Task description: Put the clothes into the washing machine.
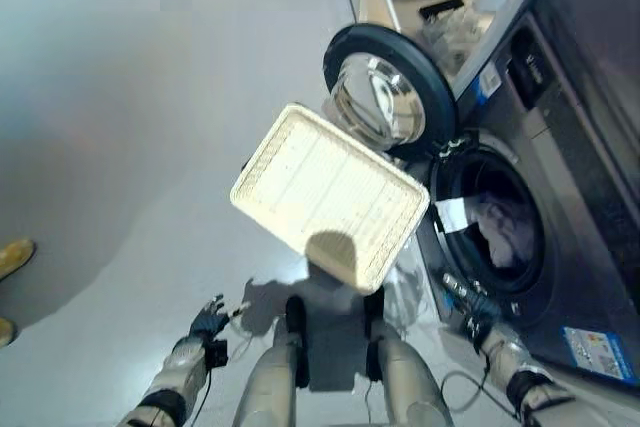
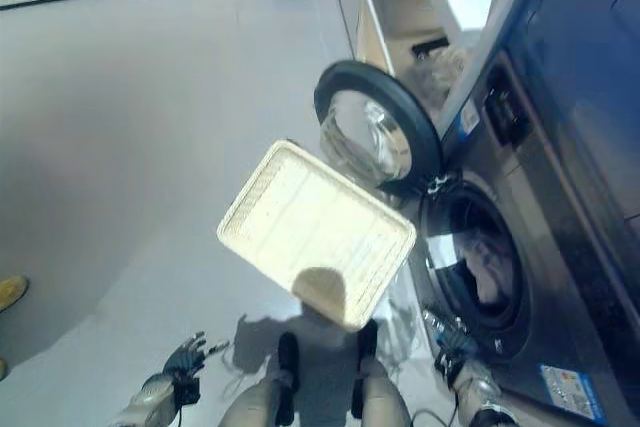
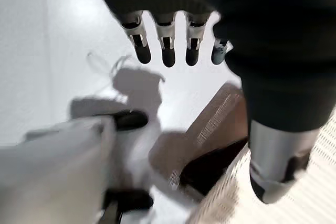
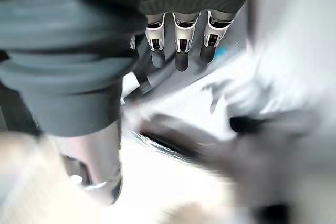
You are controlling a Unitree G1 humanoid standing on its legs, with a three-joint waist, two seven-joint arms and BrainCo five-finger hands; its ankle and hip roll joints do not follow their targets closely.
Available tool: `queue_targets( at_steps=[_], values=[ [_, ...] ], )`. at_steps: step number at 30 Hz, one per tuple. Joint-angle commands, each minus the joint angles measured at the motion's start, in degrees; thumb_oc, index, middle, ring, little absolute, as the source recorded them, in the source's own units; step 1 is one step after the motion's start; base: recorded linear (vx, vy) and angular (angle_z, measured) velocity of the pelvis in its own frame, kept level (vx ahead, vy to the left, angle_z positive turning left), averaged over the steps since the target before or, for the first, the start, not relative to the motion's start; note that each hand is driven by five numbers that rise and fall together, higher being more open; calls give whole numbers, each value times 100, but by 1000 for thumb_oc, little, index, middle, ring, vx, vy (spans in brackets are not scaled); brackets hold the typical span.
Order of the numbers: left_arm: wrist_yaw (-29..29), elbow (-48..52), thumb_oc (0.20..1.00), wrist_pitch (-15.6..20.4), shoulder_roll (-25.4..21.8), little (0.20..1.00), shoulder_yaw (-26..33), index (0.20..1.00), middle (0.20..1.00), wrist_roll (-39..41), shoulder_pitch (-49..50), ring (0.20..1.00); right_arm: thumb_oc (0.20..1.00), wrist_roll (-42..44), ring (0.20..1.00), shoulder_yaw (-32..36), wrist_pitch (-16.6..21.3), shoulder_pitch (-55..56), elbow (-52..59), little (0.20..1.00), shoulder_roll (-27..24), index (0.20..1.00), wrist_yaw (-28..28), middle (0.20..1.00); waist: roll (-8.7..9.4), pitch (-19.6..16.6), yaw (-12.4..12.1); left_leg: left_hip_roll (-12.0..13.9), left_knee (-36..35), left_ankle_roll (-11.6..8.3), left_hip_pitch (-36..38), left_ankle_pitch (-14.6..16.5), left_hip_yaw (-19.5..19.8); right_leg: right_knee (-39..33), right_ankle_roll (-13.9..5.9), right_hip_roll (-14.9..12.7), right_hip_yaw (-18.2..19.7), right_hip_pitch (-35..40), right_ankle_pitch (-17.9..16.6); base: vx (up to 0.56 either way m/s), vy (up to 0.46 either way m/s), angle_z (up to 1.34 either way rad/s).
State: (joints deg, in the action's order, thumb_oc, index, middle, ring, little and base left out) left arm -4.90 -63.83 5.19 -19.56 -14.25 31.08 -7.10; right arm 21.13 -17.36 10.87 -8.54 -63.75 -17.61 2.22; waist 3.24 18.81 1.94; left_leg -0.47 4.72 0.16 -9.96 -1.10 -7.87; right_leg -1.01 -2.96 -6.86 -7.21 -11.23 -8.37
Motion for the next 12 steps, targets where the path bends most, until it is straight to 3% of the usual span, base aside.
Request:
queue_targets(
  at_steps=[1, 2, 5, 8, 12],
  values=[
    [-471, -142, 1000, 1, 141, 1000, 28, 1000, 1000, -54, -186, 1000, 1000, -1170, 1000, -50, 30, -377, -113, 1000, -208, 1000, -136, 1000, -286, -84, -158, -161, -103, -174, 114, 225, -86, 365, -137, 310, -298, 263, 753, 154, -9, 1],
    [-665, -420, 1000, -38, 284, 1000, 18, 1000, 1000, -258, -117, 1000, 1000, -1538, 1000, -192, -88, -228, -334, 1000, -53, 1000, -214, 1000, -268, -323, -185, -138, -371, -176, 423, 181, -44, 252, -147, 360, -365, 553, 769, 116, -14, 3],
    [-812, -637, 1000, -160, 443, 1000, -23, 1000, 1000, -441, -69, 1000, 1000, -1865, 1000, -357, -144, -84, -497, 1000, 93, 1000, -202, 1000, -256, -597, -195, -108, -728, -191, 791, 103, 15, 121, -143, 442, -410, 887, 802, 99, -27, 7],
    [-843, -787, 1000, -311, 596, 1000, 8, 1000, 1000, -461, 17, 1000, 1000, -1413, 1000, -240, -331, 48, -507, 1000, 260, 1000, -131, 1000, -219, -861, -186, -141, -727, -152, 1061, 190, 122, 84, -98, 505, -362, 1142, 870, 124, -42, 30],
    [-852, -943, 1000, -311, 720, 1000, 148, 1000, 1000, -618, 177, 1000, 1000, -1453, 1000, 26, -560, 186, -639, 1000, 367, 1000, -15, 1000, -184, -1038, -177, -186, -520, -87, 1236, 395, 146, 74, -55, 518, -271, 1380, 932, 94, -20, 23]
  ],
)
